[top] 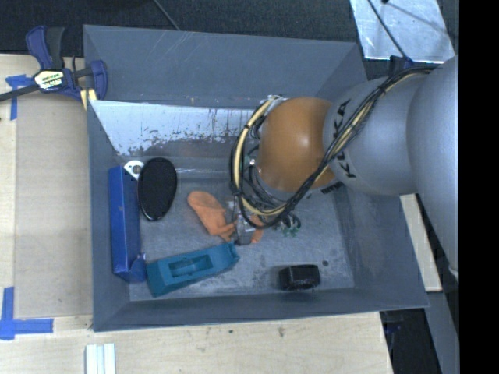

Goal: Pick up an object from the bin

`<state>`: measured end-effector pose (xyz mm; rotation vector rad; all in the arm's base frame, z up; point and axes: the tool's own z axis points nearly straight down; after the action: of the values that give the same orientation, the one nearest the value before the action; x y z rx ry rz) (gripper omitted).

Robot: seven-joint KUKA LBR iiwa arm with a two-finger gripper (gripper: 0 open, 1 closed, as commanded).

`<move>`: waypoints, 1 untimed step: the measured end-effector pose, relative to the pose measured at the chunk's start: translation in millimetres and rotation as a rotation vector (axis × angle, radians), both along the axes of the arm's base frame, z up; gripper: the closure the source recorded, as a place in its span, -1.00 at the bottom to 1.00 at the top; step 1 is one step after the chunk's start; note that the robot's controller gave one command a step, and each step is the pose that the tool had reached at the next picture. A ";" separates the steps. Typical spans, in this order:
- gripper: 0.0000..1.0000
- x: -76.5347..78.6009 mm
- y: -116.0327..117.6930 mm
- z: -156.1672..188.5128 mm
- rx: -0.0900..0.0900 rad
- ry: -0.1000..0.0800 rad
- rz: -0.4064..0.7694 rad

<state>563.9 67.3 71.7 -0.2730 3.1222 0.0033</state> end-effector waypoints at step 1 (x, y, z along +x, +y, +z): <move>1.00 0.0 -0.1 0.0 0.000 0.000 0.000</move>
Offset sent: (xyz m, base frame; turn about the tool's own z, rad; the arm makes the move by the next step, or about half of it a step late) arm 0.0509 -0.0033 0.1172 0.0181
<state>564.0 67.2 71.7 -0.2726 3.1223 0.0035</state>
